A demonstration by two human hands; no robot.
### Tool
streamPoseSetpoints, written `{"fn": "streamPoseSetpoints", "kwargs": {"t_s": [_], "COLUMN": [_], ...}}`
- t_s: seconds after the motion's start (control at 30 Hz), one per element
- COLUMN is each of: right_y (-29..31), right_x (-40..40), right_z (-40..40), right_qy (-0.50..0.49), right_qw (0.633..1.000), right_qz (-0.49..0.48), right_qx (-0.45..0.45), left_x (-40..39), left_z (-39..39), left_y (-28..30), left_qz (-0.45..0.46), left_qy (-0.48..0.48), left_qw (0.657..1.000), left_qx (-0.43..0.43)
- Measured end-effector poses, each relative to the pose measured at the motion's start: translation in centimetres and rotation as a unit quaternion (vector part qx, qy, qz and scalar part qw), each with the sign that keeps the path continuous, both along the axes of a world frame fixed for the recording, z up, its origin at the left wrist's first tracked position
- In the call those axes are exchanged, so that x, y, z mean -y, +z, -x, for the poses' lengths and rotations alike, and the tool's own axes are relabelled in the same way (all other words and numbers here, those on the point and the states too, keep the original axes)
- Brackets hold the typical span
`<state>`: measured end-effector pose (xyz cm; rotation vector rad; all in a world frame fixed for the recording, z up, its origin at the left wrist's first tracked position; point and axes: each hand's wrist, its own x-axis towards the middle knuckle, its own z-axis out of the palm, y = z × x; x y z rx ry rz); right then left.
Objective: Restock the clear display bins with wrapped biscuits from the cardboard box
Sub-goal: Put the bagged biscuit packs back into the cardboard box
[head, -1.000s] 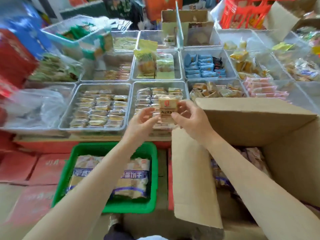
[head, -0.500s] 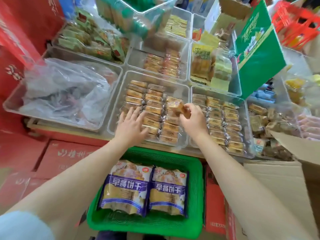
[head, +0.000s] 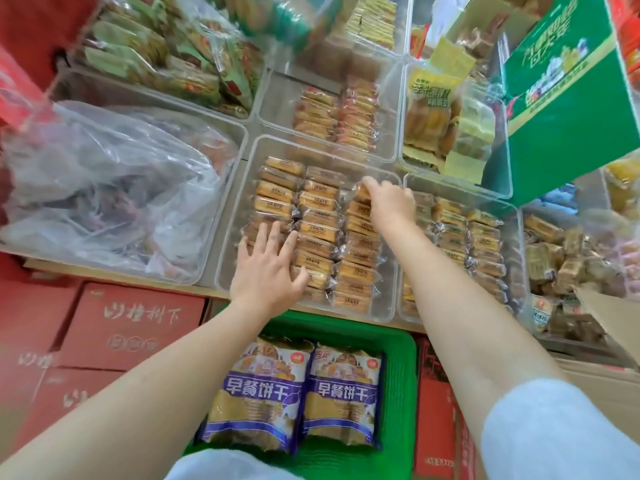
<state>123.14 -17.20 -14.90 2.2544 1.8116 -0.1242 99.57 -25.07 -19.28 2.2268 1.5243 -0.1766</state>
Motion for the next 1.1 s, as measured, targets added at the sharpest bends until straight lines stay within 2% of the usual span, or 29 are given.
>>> {"fn": "streamPoseSetpoints", "kwargs": {"t_s": [0.1,0.2,0.33,0.47,0.63,0.83,0.9,1.0,1.07,1.1], "right_y": [-1.3,-2.1,-4.0,-5.8,-6.8,-4.7,-2.8,1.7,4.7,6.1], "right_x": [-0.9,-1.2,1.3,3.9,4.3,5.9,8.9,15.6,20.4,22.6], "right_z": [-0.3,-0.5,0.6,2.2,2.0,2.9,3.1,2.2,0.6,-0.6], "right_qy": [0.040,0.046,-0.022,-0.074,-0.083,-0.069,-0.064,-0.031,-0.018,-0.026], "right_qw": [0.998,0.996,0.997,0.985,0.986,0.985,0.975,0.952,0.940,0.935], "right_qz": [0.038,0.056,0.066,0.014,0.012,0.021,-0.014,-0.160,-0.247,-0.269], "right_qx": [0.040,0.043,-0.046,-0.158,-0.143,-0.157,-0.214,-0.258,-0.236,-0.229], "left_x": [0.0,-0.1,0.0,0.0,0.0,0.2,0.2,1.1,3.4,5.3], "left_z": [0.0,-0.2,-0.1,0.1,0.1,0.2,0.7,-0.2,-2.6,-4.3], "left_y": [0.0,0.0,0.1,0.0,-0.2,-0.4,-0.6,0.7,2.9,4.2], "left_qz": [-0.003,-0.002,0.001,-0.003,-0.011,-0.023,-0.019,0.018,0.016,-0.015], "left_qy": [-0.001,-0.004,-0.004,-0.003,-0.001,0.007,0.002,0.065,0.125,0.116], "left_qw": [1.000,1.000,1.000,1.000,1.000,1.000,1.000,0.997,0.985,0.977], "left_qx": [0.000,-0.003,-0.009,-0.004,-0.002,0.019,0.018,0.037,0.120,0.179]}}
